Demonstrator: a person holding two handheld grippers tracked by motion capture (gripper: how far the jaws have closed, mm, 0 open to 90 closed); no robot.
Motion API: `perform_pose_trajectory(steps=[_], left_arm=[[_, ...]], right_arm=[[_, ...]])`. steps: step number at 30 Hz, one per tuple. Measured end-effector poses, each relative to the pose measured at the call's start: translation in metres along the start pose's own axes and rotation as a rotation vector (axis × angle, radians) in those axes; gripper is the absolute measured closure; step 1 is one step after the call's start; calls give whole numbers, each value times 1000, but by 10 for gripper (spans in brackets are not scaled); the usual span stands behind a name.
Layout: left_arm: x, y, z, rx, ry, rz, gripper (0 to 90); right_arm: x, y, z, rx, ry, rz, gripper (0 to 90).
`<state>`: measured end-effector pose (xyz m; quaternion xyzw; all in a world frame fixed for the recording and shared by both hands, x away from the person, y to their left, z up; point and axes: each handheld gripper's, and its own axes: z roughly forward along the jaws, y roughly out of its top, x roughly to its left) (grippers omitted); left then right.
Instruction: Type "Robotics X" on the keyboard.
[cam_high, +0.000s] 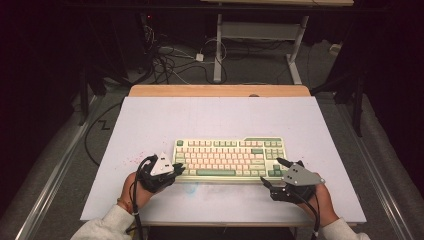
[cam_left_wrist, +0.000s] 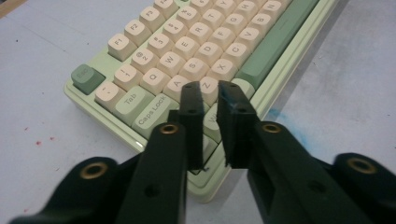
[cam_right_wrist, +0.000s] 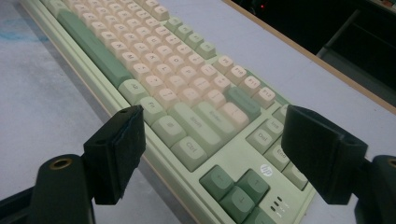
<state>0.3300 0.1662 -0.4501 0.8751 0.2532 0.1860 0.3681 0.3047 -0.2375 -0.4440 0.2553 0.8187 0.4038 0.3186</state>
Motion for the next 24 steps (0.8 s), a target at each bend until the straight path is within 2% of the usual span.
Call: perform_pose_trajectory(steps=[4,7,24], left_arm=[[1,5,2,18,-7,4,860],[2,10,5,38,-12,13,860],[1,34,24,64,-49,54,861]], right_arm=[[1,0,1,5,4,-1,226],[2,0,2,9,7,-10,226],[2,-1,3,21,2,-13,226]])
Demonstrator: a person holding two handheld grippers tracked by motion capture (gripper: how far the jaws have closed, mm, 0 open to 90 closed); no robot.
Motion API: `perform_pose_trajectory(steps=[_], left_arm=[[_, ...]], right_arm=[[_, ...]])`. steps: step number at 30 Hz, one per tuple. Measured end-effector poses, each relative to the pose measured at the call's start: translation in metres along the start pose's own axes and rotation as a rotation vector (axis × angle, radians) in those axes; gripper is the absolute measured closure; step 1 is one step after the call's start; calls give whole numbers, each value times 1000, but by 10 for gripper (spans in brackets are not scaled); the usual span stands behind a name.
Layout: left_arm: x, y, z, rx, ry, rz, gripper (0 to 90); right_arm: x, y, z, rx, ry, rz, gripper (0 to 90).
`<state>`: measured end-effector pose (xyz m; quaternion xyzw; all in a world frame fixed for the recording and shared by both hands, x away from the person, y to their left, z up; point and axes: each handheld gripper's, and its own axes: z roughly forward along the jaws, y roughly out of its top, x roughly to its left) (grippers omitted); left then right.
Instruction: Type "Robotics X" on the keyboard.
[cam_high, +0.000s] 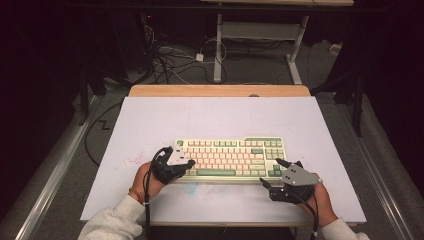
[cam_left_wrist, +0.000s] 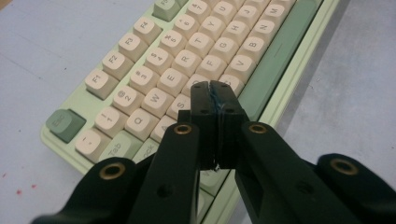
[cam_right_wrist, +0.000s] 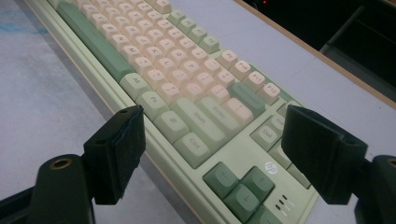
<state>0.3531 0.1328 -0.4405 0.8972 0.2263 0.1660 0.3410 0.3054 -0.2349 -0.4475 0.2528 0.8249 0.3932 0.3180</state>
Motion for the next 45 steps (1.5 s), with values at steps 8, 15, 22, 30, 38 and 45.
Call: perform_pose_trajectory(steps=[8,15,22,30,38,45], left_arm=[[-2,11,13,19,-34,24,860],[-3,19,25,42,-50,38,860],[-3,22,34,54,-55,41,860],[-2,21,36,68,-66,29,870],[-4,22,31,51,-41,49,869],[-3,21,28,39,-29,49,868]], right_arm=[[1,-1,2,12,2,-9,226],[1,-1,3,17,4,-14,227],[1,-1,3,19,7,-18,231],[2,-1,3,23,8,-36,239],[2,0,1,18,0,-42,241],[1,0,-1,5,-10,-38,241]])
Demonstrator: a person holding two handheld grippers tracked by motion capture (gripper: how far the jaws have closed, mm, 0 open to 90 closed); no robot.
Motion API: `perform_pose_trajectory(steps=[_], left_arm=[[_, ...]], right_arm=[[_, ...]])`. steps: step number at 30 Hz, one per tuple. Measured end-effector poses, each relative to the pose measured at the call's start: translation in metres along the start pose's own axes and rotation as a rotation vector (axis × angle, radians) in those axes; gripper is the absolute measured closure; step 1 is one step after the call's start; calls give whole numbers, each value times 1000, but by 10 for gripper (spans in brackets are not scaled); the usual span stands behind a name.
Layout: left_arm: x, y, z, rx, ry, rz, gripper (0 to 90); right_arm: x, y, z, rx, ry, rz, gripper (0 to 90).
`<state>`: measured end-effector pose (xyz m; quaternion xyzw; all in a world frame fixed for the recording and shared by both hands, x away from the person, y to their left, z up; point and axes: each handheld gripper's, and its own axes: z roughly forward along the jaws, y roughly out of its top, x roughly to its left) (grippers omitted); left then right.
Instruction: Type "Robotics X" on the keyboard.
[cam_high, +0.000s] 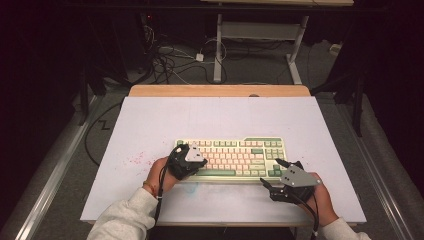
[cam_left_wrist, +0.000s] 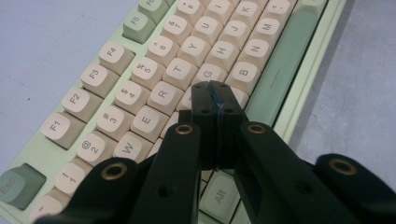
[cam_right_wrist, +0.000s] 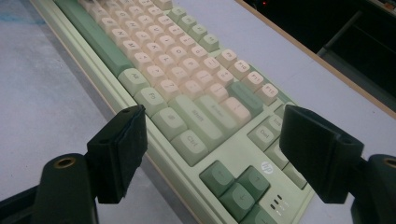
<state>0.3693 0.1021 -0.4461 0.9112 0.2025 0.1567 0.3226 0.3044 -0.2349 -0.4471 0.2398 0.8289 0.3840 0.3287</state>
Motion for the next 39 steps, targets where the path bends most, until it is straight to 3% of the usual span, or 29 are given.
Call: perform_pose_trajectory(steps=[39], left_arm=[[5,-11,-14,-18,46,-17,868]], right_arm=[[1,1,0,0,-6,-5,244]])
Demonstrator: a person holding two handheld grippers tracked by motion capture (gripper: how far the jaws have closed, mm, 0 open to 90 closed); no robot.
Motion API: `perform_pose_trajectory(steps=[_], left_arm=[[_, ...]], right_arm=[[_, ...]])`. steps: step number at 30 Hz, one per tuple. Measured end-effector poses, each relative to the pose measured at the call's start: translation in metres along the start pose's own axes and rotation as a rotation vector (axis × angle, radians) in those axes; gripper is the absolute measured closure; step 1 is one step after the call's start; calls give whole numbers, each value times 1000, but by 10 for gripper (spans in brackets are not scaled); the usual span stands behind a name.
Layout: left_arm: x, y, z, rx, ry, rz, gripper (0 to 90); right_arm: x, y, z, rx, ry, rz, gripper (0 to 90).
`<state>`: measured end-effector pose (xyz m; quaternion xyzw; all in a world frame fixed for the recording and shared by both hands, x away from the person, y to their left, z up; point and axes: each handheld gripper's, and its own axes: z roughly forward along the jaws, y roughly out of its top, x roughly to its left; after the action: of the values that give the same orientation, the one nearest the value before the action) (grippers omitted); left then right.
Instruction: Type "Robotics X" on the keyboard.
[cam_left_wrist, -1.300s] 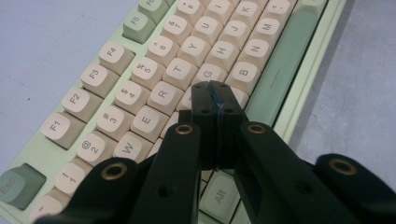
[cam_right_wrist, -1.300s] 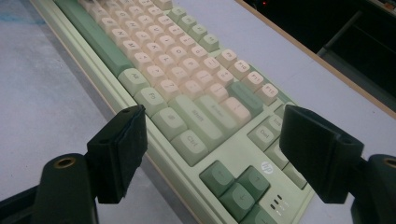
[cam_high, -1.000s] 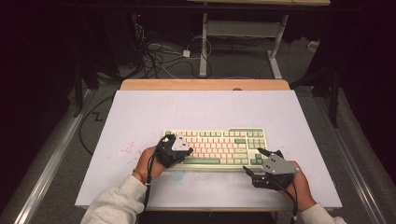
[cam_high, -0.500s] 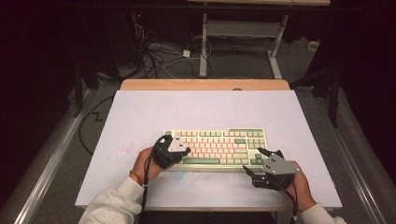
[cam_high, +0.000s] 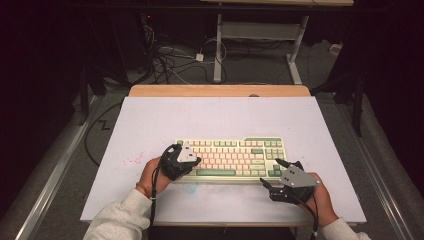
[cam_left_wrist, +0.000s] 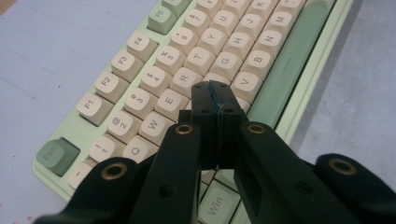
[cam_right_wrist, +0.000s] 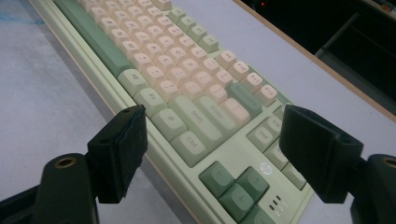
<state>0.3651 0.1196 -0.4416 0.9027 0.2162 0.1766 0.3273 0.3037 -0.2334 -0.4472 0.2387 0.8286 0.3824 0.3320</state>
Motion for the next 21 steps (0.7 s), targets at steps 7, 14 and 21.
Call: perform_pose_trajectory(steps=[7,14,21], left_arm=[[5,-2,0,1,2,-15,868],[9,-1,6,12,1,-17,868],[13,-1,11,22,-2,-25,868]], right_arm=[[0,0,0,2,5,-3,243],[1,0,1,5,5,-4,244],[1,-1,2,9,10,-8,244]])
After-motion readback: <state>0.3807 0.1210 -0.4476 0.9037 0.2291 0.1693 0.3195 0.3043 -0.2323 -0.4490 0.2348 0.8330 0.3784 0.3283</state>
